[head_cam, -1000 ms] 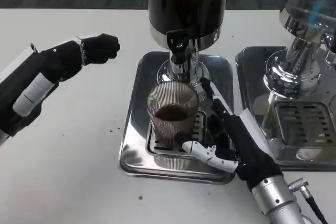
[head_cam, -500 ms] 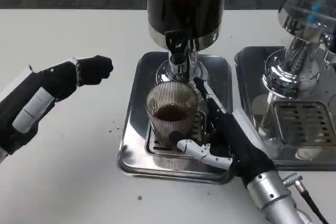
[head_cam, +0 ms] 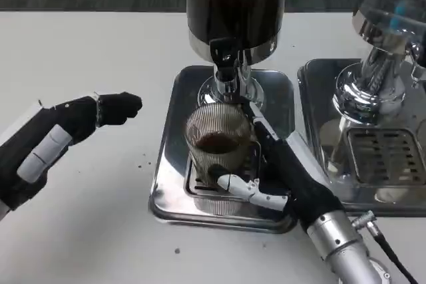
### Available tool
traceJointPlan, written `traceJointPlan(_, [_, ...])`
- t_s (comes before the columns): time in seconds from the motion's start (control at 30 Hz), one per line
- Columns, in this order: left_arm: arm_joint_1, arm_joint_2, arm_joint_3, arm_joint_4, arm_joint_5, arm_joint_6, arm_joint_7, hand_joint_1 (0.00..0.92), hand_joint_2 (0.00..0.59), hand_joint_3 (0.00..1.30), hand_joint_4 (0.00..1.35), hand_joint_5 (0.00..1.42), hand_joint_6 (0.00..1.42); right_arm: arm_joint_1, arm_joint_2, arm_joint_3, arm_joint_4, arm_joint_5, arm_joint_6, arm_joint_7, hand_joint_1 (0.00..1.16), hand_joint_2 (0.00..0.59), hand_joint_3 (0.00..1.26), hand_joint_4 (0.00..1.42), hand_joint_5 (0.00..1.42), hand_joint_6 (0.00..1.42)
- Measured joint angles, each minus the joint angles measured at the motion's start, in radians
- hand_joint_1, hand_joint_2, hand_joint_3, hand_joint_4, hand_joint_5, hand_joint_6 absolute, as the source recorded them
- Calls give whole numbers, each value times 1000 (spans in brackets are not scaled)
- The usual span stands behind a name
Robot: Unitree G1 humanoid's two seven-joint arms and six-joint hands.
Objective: Grasp the cup under the faucet to collect the drink, then remove the cup.
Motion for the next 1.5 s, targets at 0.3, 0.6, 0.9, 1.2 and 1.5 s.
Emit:
traceJointPlan(0.3, [7,4,1,0,0,0,12,0,124,379,275,233,211,-12,9,11,4,-20,28,-7,574,219,0,0,0,90])
traceJointPlan(0.6, [16,7,1,-1,0,0,13,0,119,392,294,244,211,-33,30,29,17,-45,51,-56,580,213,0,10,100,257])
traceJointPlan(0.9, [31,12,1,-6,0,0,14,0,143,406,325,268,229,-46,39,48,17,-76,79,-102,597,223,132,168,233,403])
traceJointPlan(1.2, [32,17,1,-10,0,0,19,0,170,406,343,278,241,-43,49,61,18,-107,82,-175,601,224,260,321,374,568])
traceJointPlan(1.5, [32,17,-1,-11,0,1,20,0,180,406,355,294,254,-25,65,71,29,-134,62,-273,609,227,337,427,485,689])
